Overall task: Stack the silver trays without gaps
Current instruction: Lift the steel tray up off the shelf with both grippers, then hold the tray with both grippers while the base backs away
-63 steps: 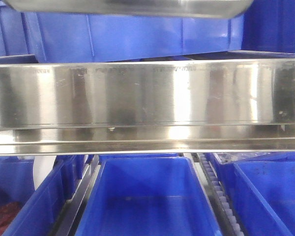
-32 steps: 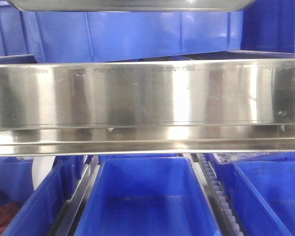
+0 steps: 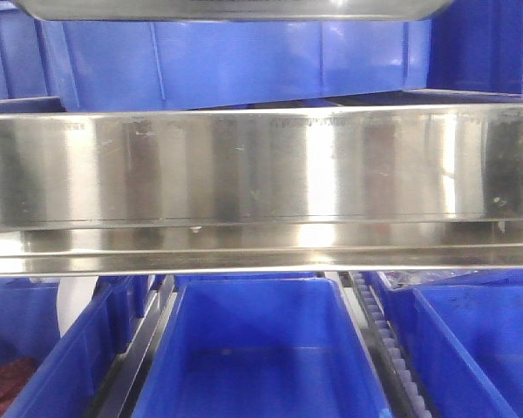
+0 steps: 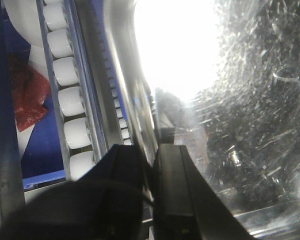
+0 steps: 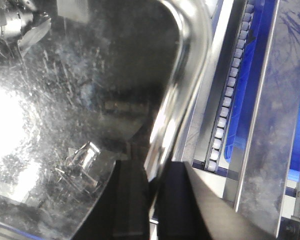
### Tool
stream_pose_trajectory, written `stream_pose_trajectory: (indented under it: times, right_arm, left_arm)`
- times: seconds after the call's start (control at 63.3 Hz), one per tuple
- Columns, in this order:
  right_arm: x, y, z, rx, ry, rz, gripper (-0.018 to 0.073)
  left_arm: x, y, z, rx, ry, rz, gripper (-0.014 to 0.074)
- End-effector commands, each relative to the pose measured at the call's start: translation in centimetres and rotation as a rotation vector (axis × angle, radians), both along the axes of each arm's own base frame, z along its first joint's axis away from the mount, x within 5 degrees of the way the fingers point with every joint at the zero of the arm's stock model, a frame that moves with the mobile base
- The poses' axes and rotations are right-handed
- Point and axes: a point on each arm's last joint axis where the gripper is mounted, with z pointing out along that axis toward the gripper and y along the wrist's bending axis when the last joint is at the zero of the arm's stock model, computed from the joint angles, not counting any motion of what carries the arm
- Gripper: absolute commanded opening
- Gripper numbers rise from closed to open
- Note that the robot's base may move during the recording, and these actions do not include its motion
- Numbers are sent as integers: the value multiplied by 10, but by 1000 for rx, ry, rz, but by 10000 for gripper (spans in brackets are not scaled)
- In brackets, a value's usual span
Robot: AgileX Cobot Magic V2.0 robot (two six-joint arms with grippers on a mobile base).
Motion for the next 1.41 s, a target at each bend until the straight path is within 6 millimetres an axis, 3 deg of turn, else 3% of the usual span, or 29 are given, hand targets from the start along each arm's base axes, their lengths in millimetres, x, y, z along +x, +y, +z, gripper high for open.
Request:
stream_pose_trajectory:
  times: [0.0, 1.391]
  right_arm:
    - [-11, -3, 22, 59, -79, 41, 57]
    - [-11, -3, 22, 59, -79, 41, 57]
  left_arm:
    - [-14, 1, 12, -19, 8, -46, -41]
    - [-14, 1, 12, -19, 9, -46, -41]
